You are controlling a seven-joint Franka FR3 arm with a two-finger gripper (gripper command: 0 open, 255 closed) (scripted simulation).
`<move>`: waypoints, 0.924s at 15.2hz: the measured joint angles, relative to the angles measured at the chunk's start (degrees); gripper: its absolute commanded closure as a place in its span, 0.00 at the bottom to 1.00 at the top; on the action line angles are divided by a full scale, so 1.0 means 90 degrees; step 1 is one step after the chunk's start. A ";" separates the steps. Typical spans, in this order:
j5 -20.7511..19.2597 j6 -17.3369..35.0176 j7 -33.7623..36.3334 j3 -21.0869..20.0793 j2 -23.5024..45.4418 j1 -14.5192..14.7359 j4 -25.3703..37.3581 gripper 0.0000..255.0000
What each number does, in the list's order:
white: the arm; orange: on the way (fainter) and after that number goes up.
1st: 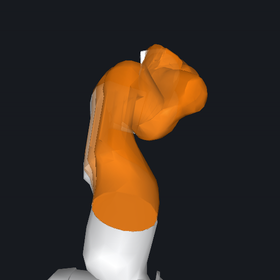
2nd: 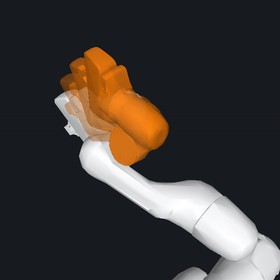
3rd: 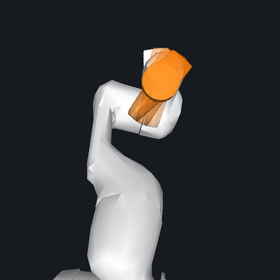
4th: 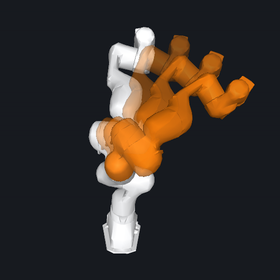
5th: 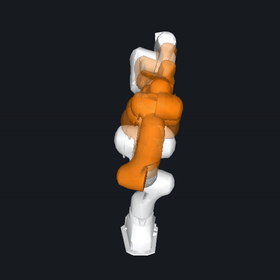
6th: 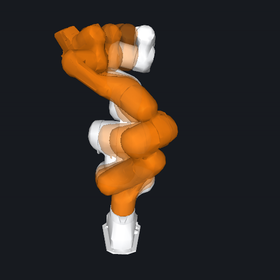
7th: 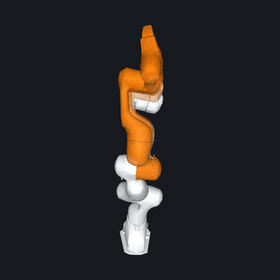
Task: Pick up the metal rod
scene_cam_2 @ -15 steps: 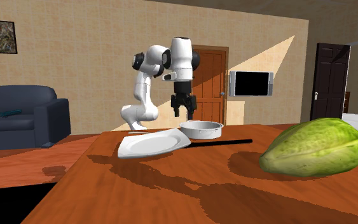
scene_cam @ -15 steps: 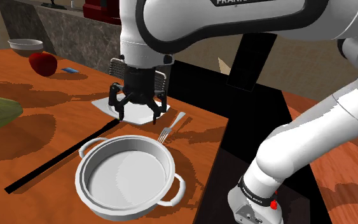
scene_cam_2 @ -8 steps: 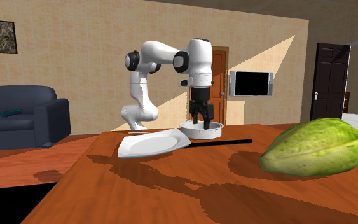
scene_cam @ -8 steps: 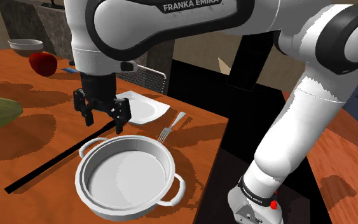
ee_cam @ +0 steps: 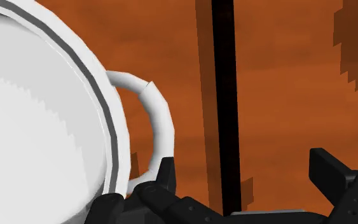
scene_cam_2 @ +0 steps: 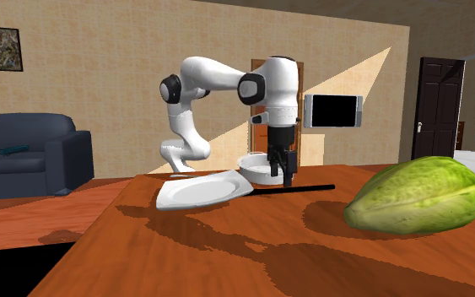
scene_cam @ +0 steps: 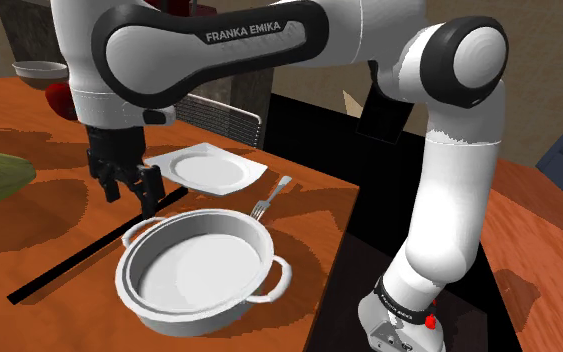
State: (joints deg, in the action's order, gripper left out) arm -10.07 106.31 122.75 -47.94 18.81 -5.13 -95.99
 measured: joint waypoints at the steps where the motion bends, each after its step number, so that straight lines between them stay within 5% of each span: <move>1: -0.0023 0.0086 0.0022 0.0014 0.0014 0.0004 -0.0030 0.00; 4: -0.0092 0.0295 0.0075 0.0044 0.0116 0.0043 -0.0222 0.00; 5: -0.0094 0.0311 0.0078 0.0045 0.0125 0.0047 -0.0246 1.00; 14: -0.0075 0.0328 0.0059 0.0036 0.0091 0.0024 -0.0286 1.00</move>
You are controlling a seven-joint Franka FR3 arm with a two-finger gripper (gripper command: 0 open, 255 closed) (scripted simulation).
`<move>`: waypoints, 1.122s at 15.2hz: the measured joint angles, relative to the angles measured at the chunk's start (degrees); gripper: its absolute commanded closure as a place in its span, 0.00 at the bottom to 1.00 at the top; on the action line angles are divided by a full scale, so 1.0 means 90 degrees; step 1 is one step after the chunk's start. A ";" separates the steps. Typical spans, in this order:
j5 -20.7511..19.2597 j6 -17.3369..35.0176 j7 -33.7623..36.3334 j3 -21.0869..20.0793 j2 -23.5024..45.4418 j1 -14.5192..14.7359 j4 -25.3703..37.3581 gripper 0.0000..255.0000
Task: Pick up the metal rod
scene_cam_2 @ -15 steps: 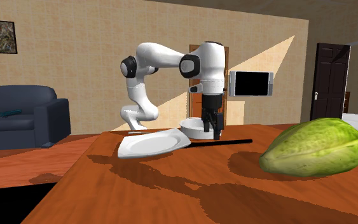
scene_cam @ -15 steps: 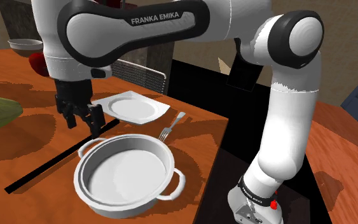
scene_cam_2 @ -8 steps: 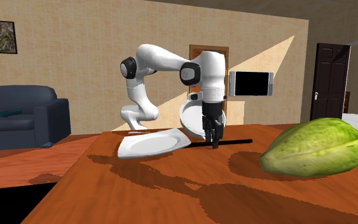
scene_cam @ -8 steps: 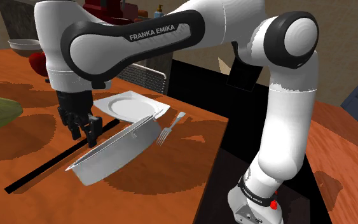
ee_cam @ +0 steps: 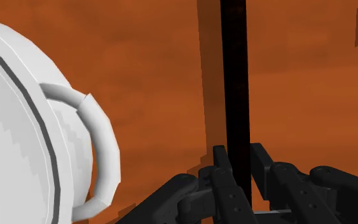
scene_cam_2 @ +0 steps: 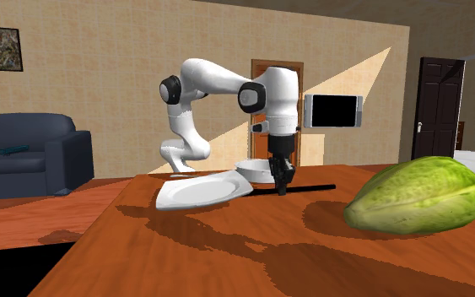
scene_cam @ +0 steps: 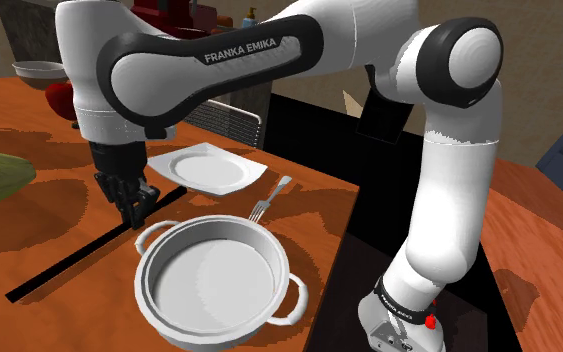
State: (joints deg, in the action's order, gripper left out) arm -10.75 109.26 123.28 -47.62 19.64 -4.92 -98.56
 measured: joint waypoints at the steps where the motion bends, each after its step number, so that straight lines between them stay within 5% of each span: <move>1: -0.0007 0.0000 0.0007 0.0002 0.0003 0.0005 0.0003 1.00; 17: 0.0198 -0.1158 -0.0067 -0.0114 -0.0198 0.0038 0.0977 1.00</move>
